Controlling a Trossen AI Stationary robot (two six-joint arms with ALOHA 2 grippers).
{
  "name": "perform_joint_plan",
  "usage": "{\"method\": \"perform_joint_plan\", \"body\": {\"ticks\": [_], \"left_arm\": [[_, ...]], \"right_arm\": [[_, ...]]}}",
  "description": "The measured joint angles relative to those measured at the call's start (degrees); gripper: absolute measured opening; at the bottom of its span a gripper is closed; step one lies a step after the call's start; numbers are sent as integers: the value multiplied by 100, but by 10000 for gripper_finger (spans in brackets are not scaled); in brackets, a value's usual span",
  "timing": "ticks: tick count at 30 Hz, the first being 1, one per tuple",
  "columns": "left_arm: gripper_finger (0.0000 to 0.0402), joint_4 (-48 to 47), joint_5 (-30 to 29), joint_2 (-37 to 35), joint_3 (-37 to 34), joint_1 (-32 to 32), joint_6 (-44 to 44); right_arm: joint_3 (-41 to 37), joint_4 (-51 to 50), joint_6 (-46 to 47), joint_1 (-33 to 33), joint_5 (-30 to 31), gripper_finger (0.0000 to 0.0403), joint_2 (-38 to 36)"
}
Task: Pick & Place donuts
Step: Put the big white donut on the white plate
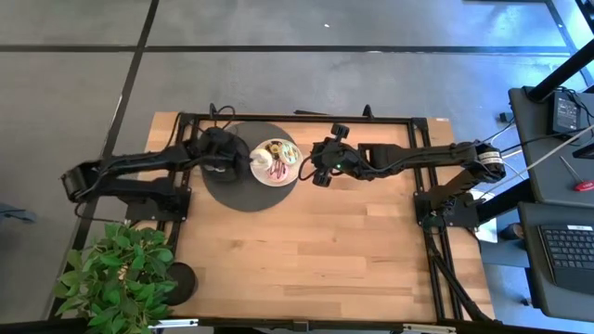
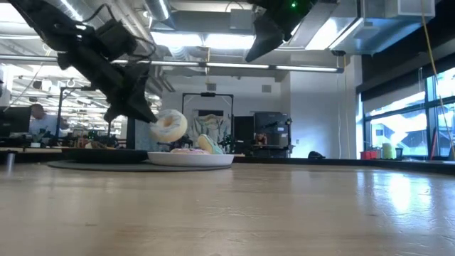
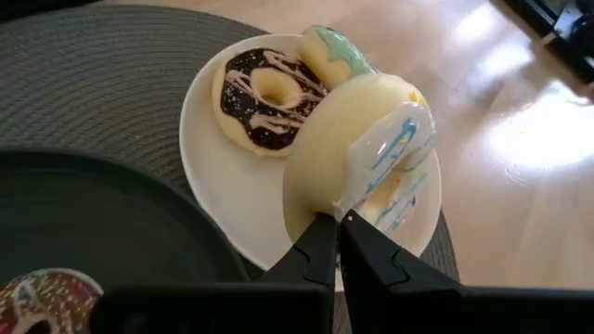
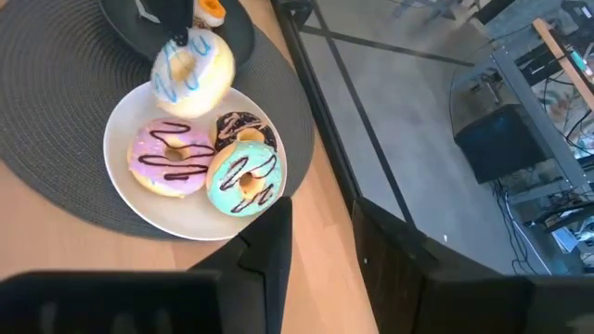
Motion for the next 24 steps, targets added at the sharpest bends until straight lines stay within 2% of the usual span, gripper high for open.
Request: {"method": "perform_joint_plan", "body": {"ticks": [7,15,24], "left_arm": [[4,452,701,722,0,306,337],[5,573,570,1072,0,505,247],[35,598,550,1107,0,508,306]], "right_arm": [[0,0,0,2,0,118,0],[-7,0,2,2,2,118,0],[-7,-2,2,2,2,118,0]]}}
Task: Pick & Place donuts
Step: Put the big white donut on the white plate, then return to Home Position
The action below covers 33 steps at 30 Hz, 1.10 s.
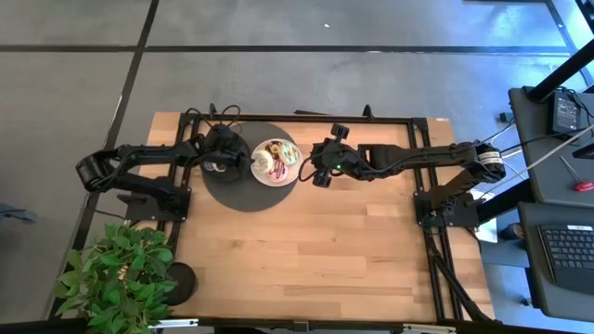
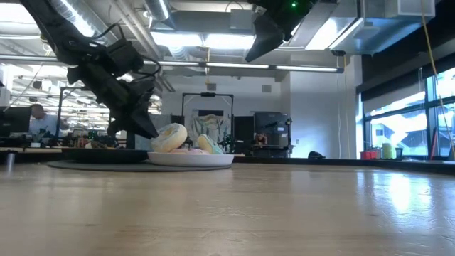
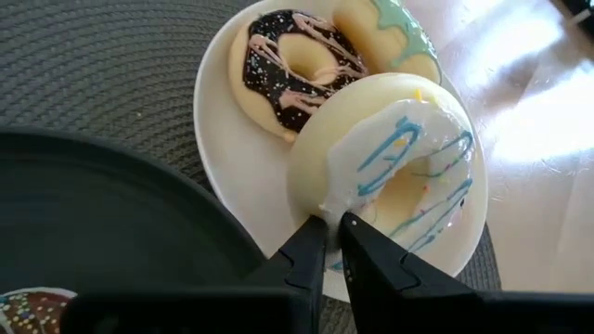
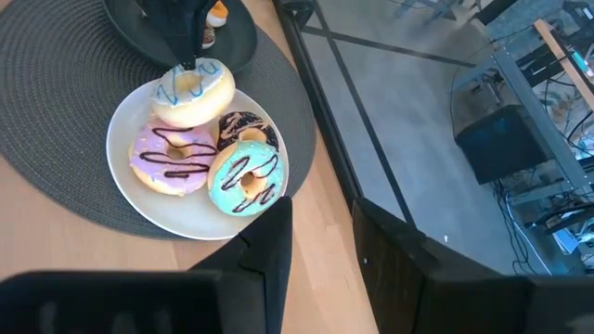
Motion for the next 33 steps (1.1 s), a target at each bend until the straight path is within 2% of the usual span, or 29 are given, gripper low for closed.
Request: {"method": "perform_joint_plan", "body": {"ticks": [8,16,25,30,33], "left_arm": [[56,-25,0,0,0,0,-63],[105,-31,-37,0,0,1,-104],[164,-29,-645,0,0,2,-101],[180,65,-594,-69,0,2,-92],[184,208,-415,-268,0,-17,208]], "right_arm": [[0,-2,0,0,0,118,0],[0,-2,0,0,0,118,0],[0,-1,0,-1,0,118,2],[0,-11,-6,-2,0,118,2],[0,-305,-2,0,-25,118,2]]}}
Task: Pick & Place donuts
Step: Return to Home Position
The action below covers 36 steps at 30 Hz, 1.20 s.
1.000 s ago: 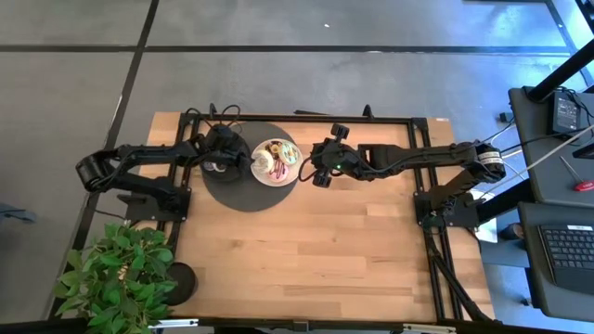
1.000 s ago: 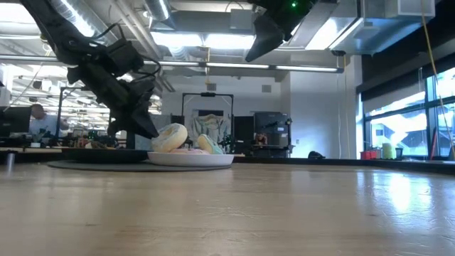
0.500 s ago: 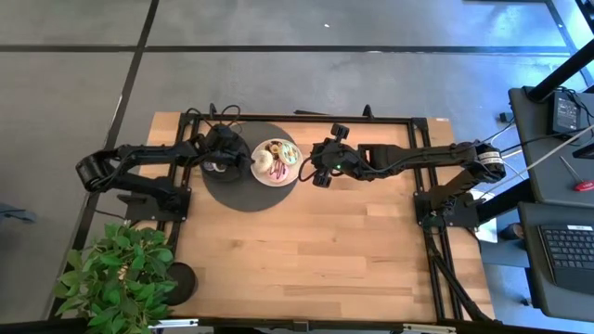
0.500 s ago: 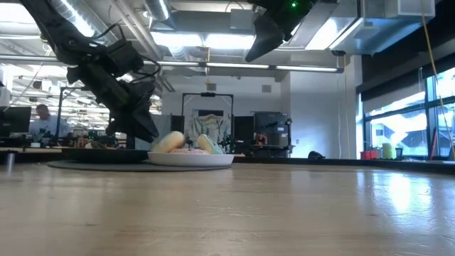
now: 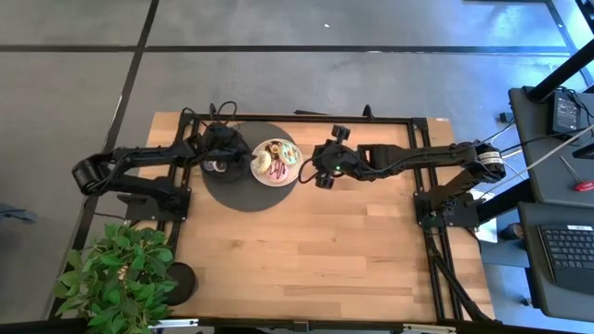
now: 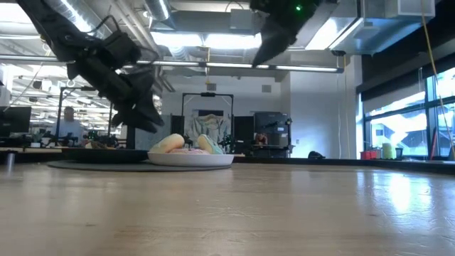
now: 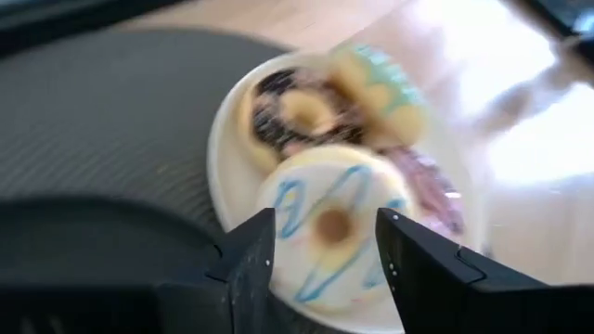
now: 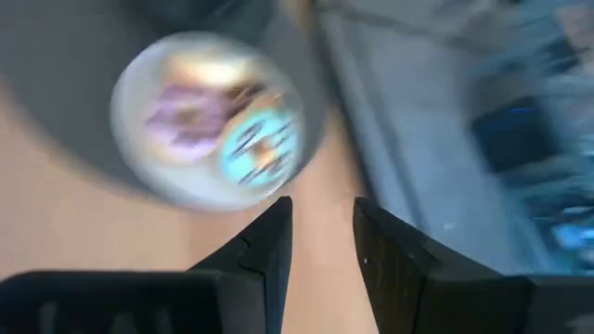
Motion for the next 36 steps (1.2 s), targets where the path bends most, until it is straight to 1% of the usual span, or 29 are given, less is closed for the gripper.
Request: {"method": "perform_joint_plan", "body": {"ticks": [1,2,4,5,6,7,8,12,17,19,21,24,28,33,36], "left_arm": [[184,5,76,-92,0,-20,88],[184,-4,103,-201,0,-57,128],[184,-197,133,-511,-5,-130,221],[184,-229,131,-732,-48,-168,313],[185,-216,117,-987,-105,-199,384],[185,-184,90,-1254,-170,-223,450],[185,-121,71,-1529,-247,-253,503],[183,17,69,-2670,-567,-417,743],[184,67,44,-3909,-1134,-679,791],[184,70,-136,-4352,-1327,-795,790],[184,70,-435,-4790,-1475,-882,760],[181,-196,-620,-5396,-1550,-949,754],[181,-644,-632,-6035,-1554,-972,721],[182,-1112,-643,-6592,-1554,-971,648],[181,-1398,-753,-6825,-1554,-971,646]], "right_arm": [[0,-204,6,-2,-166,118,0],[-28,-384,53,-20,-460,118,-12],[-256,-532,177,-130,-1390,118,-154],[-455,-488,286,-197,-1916,118,-288],[-691,-385,356,-269,-2317,118,-463],[-975,-248,448,-336,-2540,118,-677],[-1271,-110,566,-388,-2610,118,-919],[-2487,492,1243,-412,-2185,118,-2060],[-3981,1528,1746,-249,-2167,118,-3565],[-4459,1764,1860,-243,-2166,118,-4084],[-4854,1898,1988,-248,-2160,118,-4562],[-5327,1957,2176,-247,-2159,118,-5180],[-5795,2197,2215,-247,-2160,118,-5813],[-6129,2229,2155,-247,-2224,118,-6410],[-6225,2232,2093,-247,-2425,118,-6743]]}}
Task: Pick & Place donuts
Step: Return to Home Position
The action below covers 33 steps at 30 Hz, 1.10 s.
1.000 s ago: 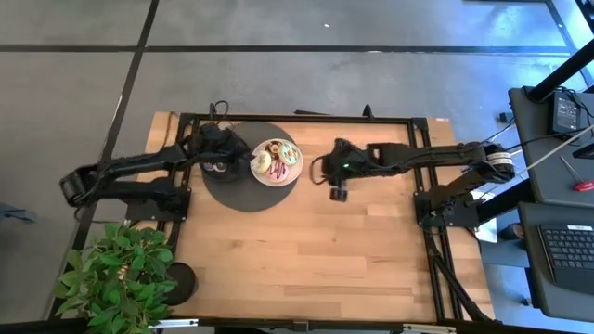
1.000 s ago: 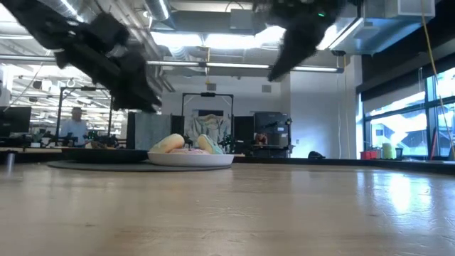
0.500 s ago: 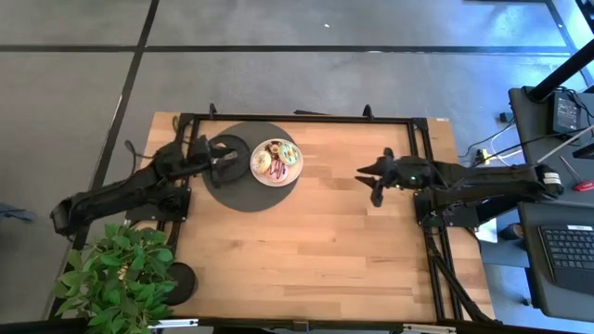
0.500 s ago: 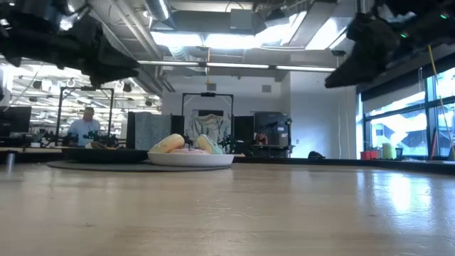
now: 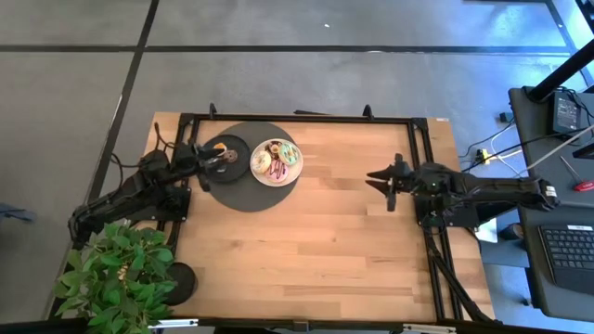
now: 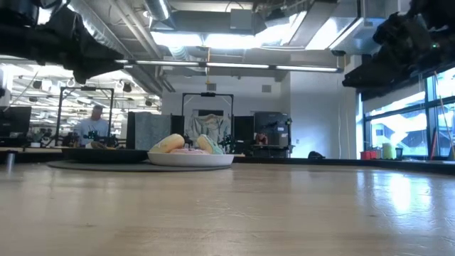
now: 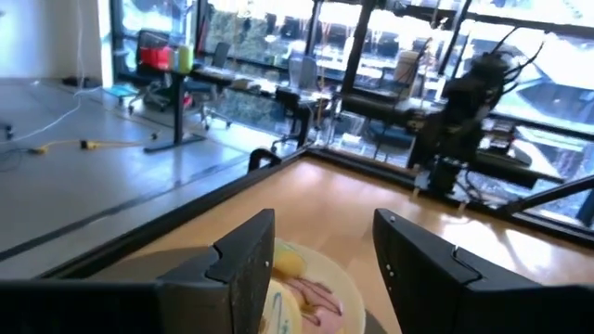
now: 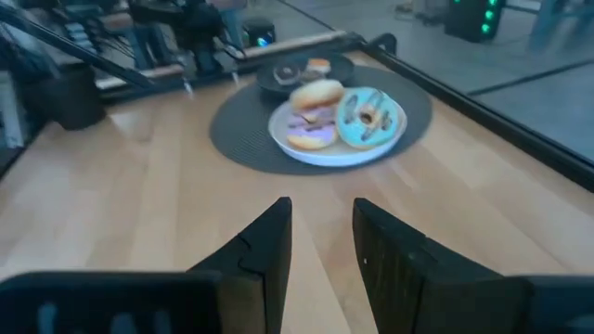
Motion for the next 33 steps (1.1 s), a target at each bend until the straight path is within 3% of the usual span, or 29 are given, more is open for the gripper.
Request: {"method": "perform_joint_plan", "body": {"ticks": [7,26,33], "left_arm": [[178,-48,-365,0,-74,0,-20],[180,133,-365,-2,-83,0,2],[176,1121,-372,-2,-654,0,2]], "right_arm": [[-256,-81,-30,2,-81,118,-737],[-590,-260,-165,2,-79,118,-1794],[-590,-277,-170,2,-79,118,-1891]]}}
